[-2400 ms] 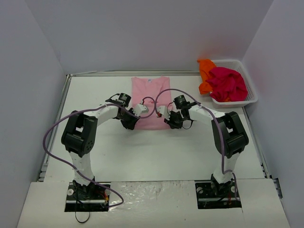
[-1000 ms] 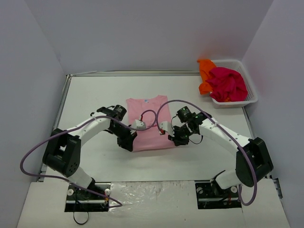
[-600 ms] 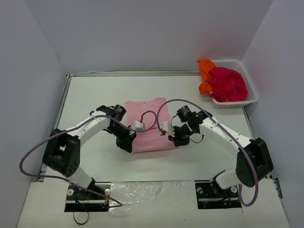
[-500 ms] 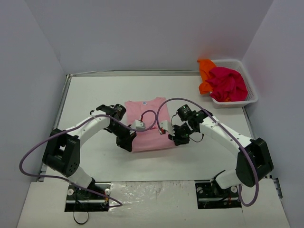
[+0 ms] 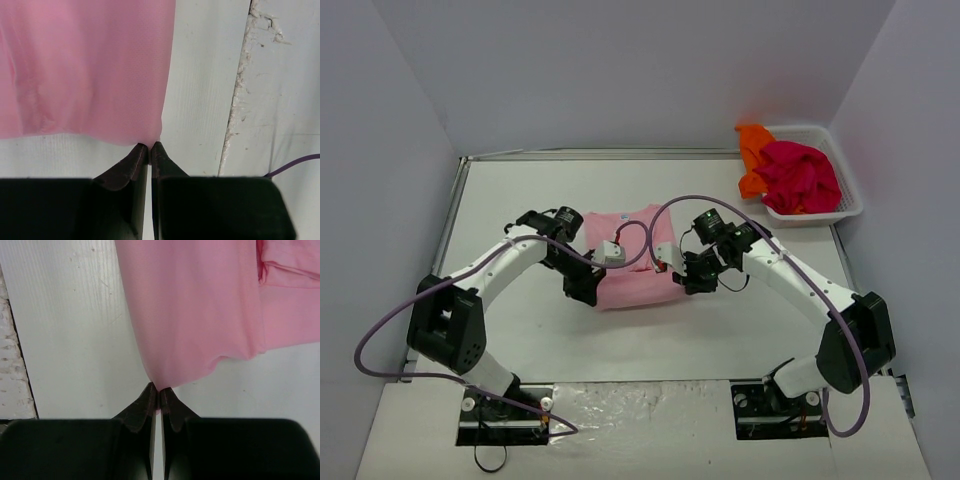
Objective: Fold and stack the t-shirts
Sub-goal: Fold the long partially folded tshirt into a neat square
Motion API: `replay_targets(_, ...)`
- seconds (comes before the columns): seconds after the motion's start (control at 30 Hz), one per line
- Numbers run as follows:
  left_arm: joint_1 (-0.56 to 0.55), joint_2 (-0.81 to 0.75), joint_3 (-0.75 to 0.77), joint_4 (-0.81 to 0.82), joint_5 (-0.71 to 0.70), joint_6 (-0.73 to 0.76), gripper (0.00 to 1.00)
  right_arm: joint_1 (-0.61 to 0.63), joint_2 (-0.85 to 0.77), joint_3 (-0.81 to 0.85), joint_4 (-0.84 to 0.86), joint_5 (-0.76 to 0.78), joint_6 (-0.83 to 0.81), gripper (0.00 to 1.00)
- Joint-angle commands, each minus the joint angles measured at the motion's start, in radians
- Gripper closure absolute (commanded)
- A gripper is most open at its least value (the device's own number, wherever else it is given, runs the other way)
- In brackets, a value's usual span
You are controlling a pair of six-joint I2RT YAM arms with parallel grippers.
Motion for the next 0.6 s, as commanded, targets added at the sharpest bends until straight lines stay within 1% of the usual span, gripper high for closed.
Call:
replay_targets(0.0,0.017,-0.047,0.059,-0.047,0.004,0.026,0.98,-0.006,0.005,0.053,-0.054,0.010,-0.016,1.00)
replay_targets(0.57,0.075,-0.010,0.160,-0.047,-0.015,0.017,0.98,-0.061,0.064,0.177,-0.051,0.032,-0.052,1.00)
